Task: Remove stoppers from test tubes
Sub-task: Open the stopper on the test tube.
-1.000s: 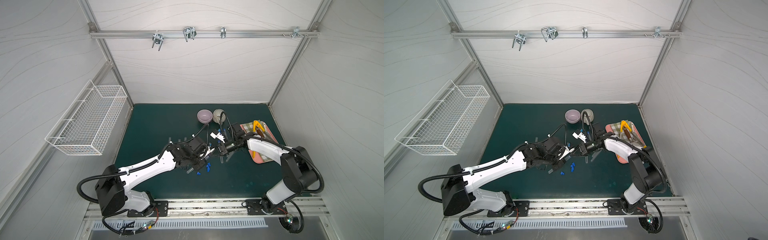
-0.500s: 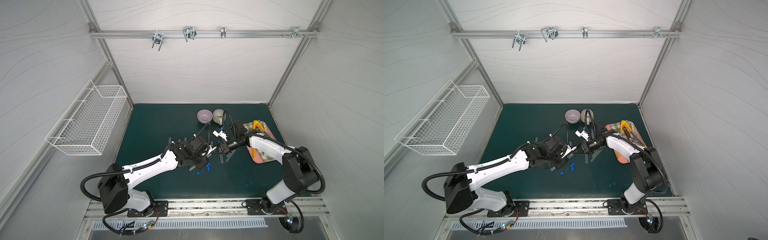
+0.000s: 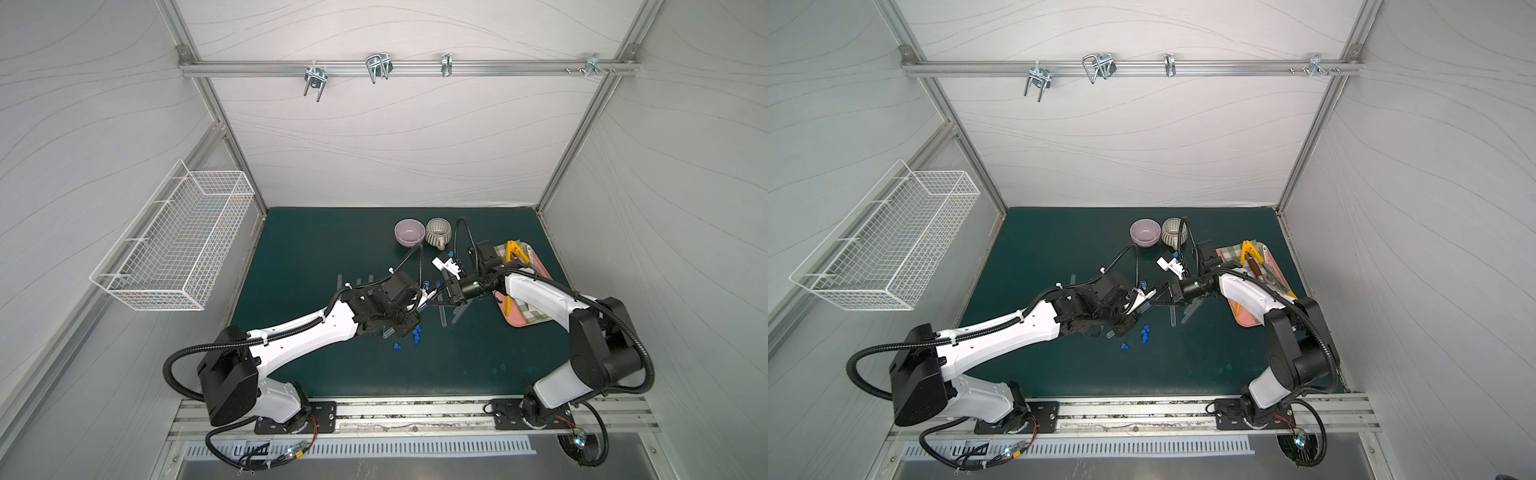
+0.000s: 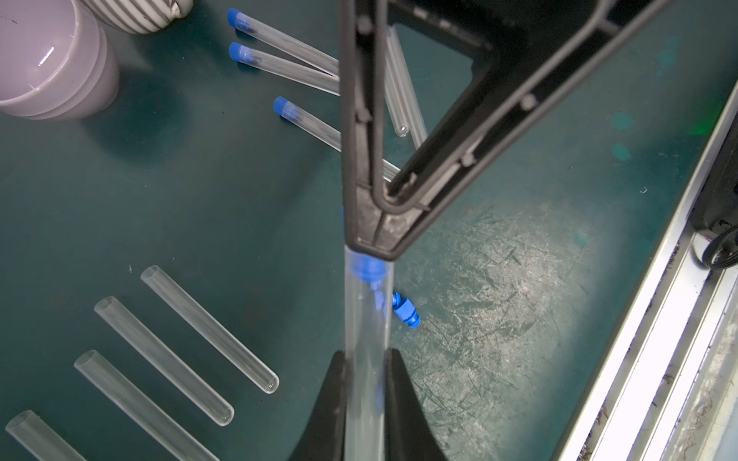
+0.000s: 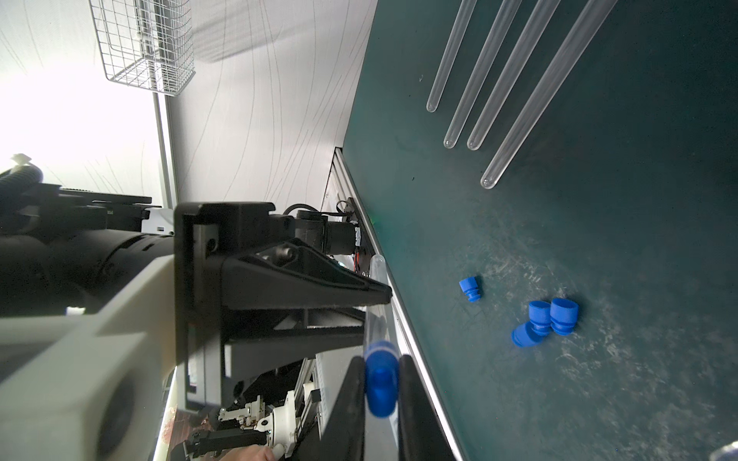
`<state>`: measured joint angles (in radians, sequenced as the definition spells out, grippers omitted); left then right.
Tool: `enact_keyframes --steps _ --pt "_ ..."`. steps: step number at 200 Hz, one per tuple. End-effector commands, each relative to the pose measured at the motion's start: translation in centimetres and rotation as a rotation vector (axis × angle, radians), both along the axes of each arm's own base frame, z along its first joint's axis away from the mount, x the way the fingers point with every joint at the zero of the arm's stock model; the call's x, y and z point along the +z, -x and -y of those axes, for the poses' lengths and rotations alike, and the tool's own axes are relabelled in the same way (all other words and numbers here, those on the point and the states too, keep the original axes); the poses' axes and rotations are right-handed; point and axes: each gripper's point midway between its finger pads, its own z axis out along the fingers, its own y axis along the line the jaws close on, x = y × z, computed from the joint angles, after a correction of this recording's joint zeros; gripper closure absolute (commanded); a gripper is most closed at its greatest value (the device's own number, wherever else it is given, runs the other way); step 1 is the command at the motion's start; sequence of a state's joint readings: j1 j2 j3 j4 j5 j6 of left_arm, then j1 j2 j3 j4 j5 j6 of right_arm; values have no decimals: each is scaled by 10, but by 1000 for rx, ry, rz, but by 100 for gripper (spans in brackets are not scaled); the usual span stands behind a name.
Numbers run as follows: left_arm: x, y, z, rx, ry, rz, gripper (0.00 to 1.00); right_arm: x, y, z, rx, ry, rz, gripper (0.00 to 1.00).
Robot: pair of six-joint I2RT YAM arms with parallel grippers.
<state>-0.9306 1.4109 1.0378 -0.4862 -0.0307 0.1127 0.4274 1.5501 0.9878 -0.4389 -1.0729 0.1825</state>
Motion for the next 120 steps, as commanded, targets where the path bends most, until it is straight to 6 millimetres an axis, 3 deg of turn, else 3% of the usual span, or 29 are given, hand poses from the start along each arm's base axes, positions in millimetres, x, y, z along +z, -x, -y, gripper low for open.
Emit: enact_keyframes --steps 1,37,80,120 --pt "-22 11 -25 7 -143 -63 99 15 -6 9 -25 -5 85 100" --pt "-23 11 -25 8 -143 -63 99 0 -12 16 -50 101 99 100" --pt "-24 10 -24 7 -139 -63 99 20 -10 11 -37 -9 92 100" --pt "-25 10 -24 10 -142 -66 99 26 -14 15 -58 -90 50 100"
